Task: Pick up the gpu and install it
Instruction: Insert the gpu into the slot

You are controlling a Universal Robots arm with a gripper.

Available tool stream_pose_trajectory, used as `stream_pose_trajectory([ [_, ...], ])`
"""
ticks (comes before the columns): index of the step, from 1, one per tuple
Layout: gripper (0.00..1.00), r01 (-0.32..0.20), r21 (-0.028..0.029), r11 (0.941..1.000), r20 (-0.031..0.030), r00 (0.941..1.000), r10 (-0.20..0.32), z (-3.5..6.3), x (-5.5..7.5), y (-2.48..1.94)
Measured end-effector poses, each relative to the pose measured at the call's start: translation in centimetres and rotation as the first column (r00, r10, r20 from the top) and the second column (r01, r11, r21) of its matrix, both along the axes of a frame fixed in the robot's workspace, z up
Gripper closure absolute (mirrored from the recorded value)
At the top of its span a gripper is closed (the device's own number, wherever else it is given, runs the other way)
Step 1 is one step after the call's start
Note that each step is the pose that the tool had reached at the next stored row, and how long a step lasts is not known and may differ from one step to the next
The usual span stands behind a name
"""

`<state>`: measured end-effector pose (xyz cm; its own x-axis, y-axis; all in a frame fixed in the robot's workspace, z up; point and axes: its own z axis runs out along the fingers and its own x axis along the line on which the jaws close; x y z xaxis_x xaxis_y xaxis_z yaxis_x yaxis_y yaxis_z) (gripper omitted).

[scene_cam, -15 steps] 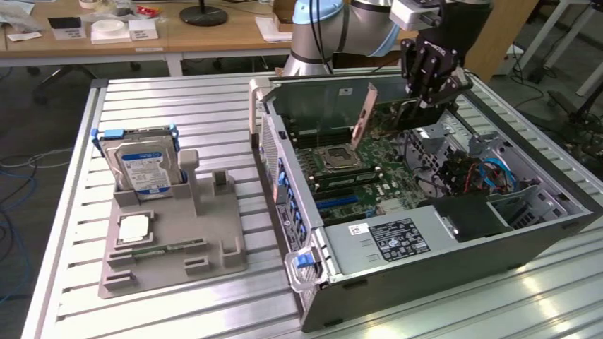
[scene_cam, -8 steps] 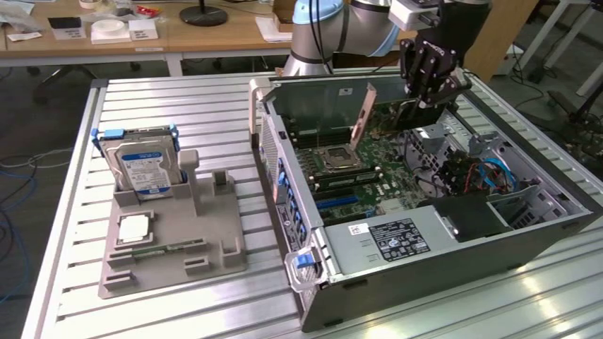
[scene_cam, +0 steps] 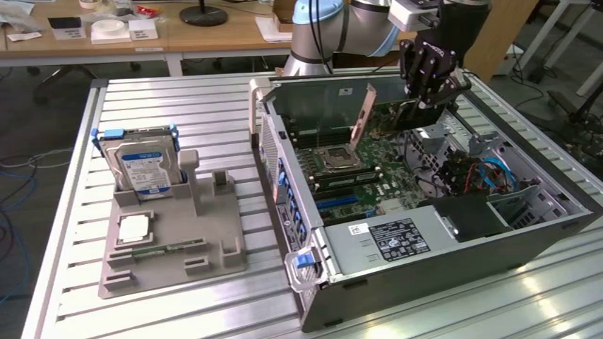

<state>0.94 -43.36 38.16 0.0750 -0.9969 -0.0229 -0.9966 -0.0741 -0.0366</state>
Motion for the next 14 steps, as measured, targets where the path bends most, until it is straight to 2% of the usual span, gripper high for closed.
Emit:
stream_pose_trajectory([
  [14,0.73,0.0,0.0,1.0,0.0,1.0,0.0,-0.45,0.0,0.0],
])
